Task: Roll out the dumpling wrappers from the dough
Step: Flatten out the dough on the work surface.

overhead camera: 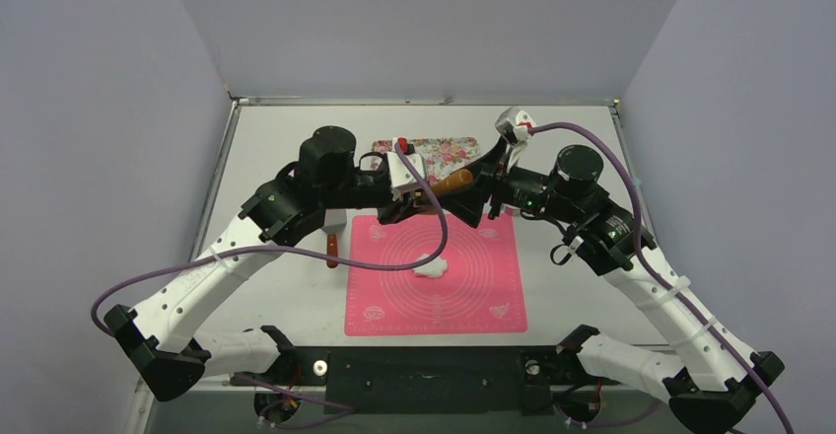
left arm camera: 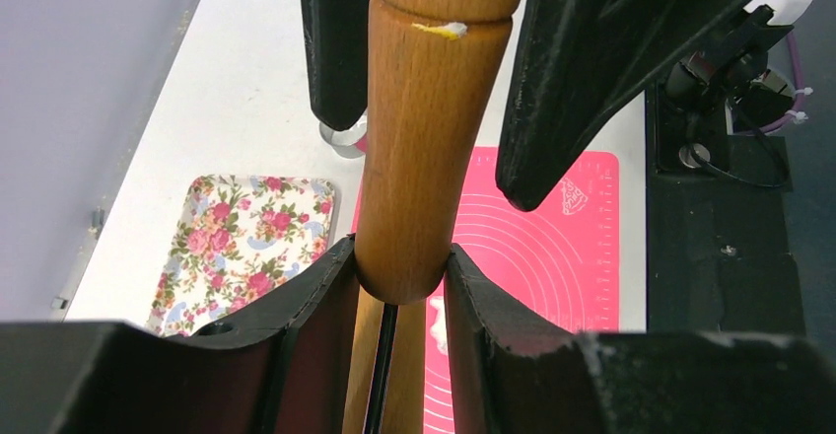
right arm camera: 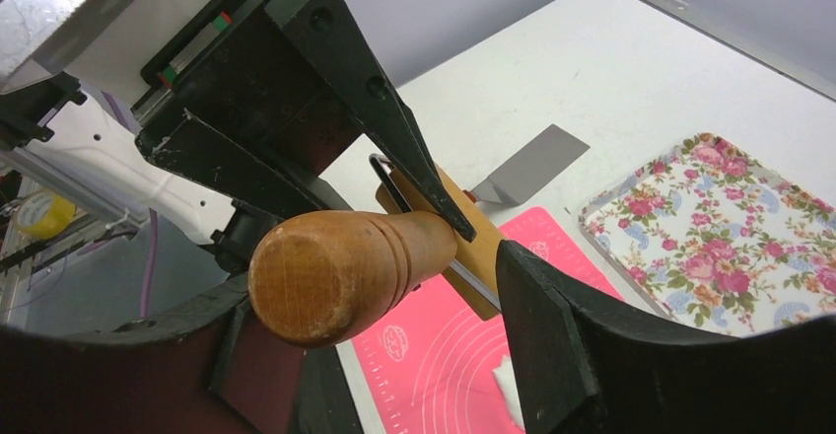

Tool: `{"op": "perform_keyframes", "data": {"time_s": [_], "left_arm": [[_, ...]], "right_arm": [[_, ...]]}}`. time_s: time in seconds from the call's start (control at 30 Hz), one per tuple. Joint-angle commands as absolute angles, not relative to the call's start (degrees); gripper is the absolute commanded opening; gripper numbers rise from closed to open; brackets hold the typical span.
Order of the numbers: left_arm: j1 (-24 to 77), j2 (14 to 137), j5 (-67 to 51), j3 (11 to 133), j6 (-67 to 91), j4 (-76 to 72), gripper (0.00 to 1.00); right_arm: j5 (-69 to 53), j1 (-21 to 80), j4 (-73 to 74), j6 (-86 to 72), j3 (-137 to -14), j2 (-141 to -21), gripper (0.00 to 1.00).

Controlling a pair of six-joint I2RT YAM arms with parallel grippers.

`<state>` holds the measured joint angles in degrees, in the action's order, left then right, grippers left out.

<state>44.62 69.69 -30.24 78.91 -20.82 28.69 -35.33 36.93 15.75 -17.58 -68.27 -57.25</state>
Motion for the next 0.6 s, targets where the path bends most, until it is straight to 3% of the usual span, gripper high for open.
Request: {"op": "perform_keyframes", "data": {"time_s": [0.0,0.27,0.43,0.5,0.53,0.57], "left_arm": [[44.82,68.15,-33.13,82.46,-20.47,26.17,0.0],[45.0,68.23,-33.24,82.71,-19.77,25.89,0.0],[44.93,68.5,-33.56,83.27,-17.32,25.05,0.0],[44.86,68.48,-33.73,83.31,-16.17,24.87,0.0],[44.89,68.52,-34.24,83.27,-15.84,24.83,0.0],[44.86,68.48,-34.26,83.3,-15.79,24.97,0.0]], "right_arm": [[-32.87,38.3,8.49,-18.53,-67.64,-55.85,0.61],[-33.18,40.27,7.37,-17.98,-69.68,-58.11,0.56],[-31.59,40.67,9.69,-16.11,-69.9,-58.57,0.43],[-31.02,40.68,9.52,-15.99,-69.6,-58.35,0.3],[-30.41,40.62,9.33,-16.1,-69.43,-57.95,0.14],[-29.93,40.61,8.92,-16.29,-69.3,-57.76,0.06]]}}
